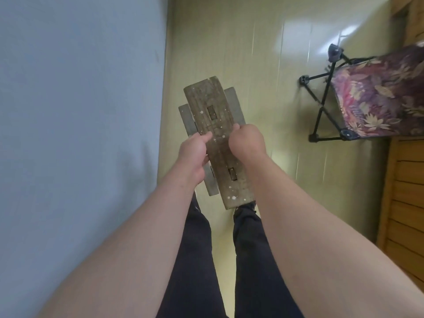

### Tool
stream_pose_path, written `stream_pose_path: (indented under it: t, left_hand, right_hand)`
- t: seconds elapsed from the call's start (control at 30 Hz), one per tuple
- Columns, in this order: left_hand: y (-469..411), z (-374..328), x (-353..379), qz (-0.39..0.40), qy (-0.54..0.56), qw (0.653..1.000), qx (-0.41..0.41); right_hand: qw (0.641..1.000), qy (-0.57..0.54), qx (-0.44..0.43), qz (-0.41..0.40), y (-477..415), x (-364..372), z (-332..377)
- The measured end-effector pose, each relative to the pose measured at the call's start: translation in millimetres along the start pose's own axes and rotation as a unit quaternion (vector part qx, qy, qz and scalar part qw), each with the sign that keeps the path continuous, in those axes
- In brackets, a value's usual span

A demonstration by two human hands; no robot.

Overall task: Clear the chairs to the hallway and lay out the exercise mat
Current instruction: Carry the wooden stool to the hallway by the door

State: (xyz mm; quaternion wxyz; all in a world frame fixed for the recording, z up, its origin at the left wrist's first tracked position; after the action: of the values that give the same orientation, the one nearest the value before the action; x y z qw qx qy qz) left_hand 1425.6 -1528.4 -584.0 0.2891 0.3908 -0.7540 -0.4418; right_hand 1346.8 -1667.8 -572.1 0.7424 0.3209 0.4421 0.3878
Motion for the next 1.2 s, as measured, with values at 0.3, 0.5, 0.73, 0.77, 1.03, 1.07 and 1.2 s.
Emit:
stream_pose_path:
  t: [0.3, 0.5, 0.73, 0.77, 1.03, 1.07, 1.2]
  left_hand:
    - [161.5, -149.7, 44.4, 0.076, -0.075, 0.983, 0.148]
    - [254.5, -224.3, 69.9, 0.11, -0.126, 0.957, 0.236]
    - [353.5, -288.3, 102.4, 0.171, -0.107, 0.922, 0.33]
    - [368.1, -294.1, 106.7, 0.182, -0.098, 0.917, 0.341]
    - [474.0, -344.8, 136.0, 0.261, -0.081, 0.869, 0.412]
    - [487.5, -351.7, 139.1, 0.271, -0.074, 0.863, 0.42]
    - [533.3, -373.8, 153.8, 0.312, -0.057, 0.836, 0.447]
  right_hand:
    - [0.985, -0.156, -0.048, -0.05, 137.6, -117.0, 84.9]
    - [0.954, -0.275, -0.092, -0.071, 225.4, -173.3, 130.8]
    - [0.919, -0.339, -0.174, -0.101, 323.6, -237.1, 172.8]
    - [0.914, -0.344, -0.19, -0.103, 339.8, -244.2, 178.6]
    - [0.875, -0.358, -0.295, -0.136, 449.4, -304.4, 212.4]
    - [0.869, -0.359, -0.309, -0.143, 464.2, -312.3, 216.5]
    - [0.834, -0.381, -0.367, -0.156, 517.1, -341.4, 229.5]
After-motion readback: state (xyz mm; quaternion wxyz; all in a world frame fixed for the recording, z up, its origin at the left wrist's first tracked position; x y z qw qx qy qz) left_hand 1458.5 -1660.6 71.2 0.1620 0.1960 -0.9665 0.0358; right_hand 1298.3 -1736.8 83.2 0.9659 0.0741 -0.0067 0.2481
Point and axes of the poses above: each hand's wrist, its own y-axis away from the middle knuckle, its own x-axis out of the palm, z = x × y, the point moved 8 cm from there along -y, towards the middle knuckle, and after that the axes turned 9 degrees about z, right-handed, at the moved point
